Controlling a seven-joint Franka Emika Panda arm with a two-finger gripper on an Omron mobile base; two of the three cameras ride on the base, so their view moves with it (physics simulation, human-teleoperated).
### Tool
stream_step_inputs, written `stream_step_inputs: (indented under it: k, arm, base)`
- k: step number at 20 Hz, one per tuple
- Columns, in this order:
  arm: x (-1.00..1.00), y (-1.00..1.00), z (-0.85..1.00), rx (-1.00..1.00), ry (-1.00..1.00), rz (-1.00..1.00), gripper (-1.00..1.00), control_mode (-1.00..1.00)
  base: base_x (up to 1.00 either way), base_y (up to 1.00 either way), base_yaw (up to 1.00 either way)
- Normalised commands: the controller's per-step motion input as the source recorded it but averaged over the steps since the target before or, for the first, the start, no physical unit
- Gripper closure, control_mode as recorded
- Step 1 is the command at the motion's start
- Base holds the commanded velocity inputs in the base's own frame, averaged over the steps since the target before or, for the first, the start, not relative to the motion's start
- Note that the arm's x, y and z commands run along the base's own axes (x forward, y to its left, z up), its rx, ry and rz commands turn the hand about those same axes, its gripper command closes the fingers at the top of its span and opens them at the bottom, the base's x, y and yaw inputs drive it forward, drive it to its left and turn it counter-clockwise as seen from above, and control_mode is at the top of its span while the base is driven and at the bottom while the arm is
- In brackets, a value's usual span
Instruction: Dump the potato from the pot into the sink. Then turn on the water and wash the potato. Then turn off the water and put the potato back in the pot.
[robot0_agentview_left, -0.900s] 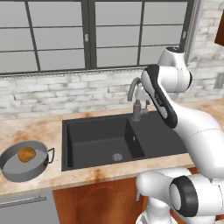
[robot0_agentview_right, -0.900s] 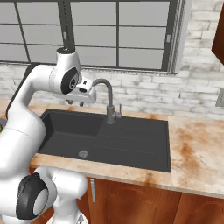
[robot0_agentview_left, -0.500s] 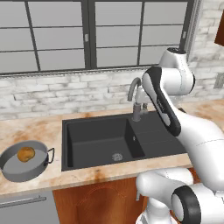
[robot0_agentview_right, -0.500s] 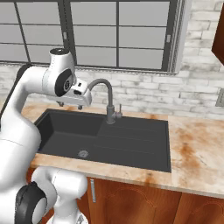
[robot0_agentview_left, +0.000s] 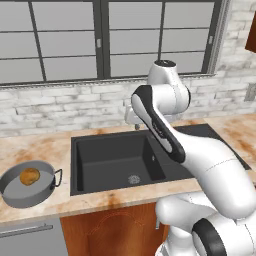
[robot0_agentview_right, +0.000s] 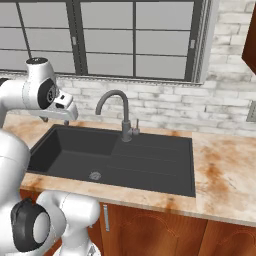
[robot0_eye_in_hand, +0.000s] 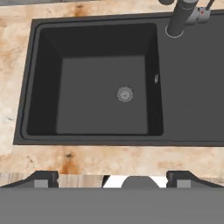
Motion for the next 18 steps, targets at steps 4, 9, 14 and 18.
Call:
stream_step_inputs:
  k: [4, 9, 14, 18]
  arm:
    - [0.08, 0.97, -0.09, 0.0, 0.07, 0.0, -1.0, -1.0]
    - [0.0, 0.73, -0.12, 0.0, -0.01, -0.02, -1.0, -1.0]
    - [0.0, 0.6, -0.02, 0.0, -0.01, -0.07, -1.0, -1.0]
    - [0.01, 0.69, -0.11, 0.0, 0.0, 0.0, -1.0, -1.0]
  base:
    - [0.0, 0.0, 0.0]
    - [0.0, 0.0, 0.0]
    - [0.0, 0.0, 0.0]
    - [0.0, 0.0, 0.0]
